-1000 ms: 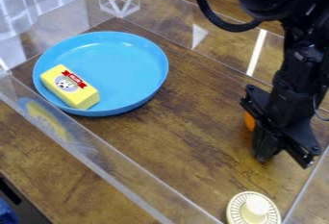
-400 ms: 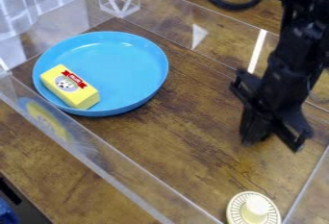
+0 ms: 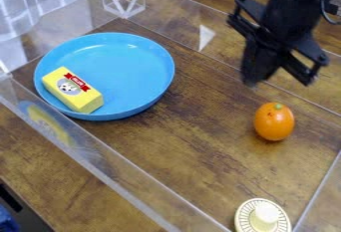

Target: Put the orange ball in the blue tray

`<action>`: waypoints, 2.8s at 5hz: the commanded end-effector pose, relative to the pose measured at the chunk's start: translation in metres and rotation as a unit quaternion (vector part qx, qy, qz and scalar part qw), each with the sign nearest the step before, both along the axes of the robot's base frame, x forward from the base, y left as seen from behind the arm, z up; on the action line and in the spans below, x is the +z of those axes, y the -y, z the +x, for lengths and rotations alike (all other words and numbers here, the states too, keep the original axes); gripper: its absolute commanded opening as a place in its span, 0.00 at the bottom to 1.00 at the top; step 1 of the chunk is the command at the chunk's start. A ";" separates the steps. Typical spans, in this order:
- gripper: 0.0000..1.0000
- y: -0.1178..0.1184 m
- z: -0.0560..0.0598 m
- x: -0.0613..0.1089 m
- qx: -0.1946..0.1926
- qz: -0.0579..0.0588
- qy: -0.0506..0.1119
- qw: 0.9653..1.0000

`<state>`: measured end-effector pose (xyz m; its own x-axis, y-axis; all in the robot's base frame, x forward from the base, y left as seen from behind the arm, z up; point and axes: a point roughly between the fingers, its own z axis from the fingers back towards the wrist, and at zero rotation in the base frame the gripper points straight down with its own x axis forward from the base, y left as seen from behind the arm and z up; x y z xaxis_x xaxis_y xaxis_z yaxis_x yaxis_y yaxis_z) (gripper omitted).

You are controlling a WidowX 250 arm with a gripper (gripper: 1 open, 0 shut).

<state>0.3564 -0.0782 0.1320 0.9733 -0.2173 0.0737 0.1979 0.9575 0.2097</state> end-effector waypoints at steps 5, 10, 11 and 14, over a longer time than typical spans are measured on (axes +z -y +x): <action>1.00 0.040 0.022 -0.039 -0.043 -0.036 0.069 0.996; 0.00 0.041 0.027 -0.074 -0.055 -0.045 0.067 0.995; 0.00 0.040 0.026 -0.074 -0.058 -0.044 0.065 0.995; 0.00 0.037 0.025 -0.072 -0.063 -0.040 0.064 0.995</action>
<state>0.3766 -0.1149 0.0371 0.9305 -0.3298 0.1595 0.3042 0.9381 0.1654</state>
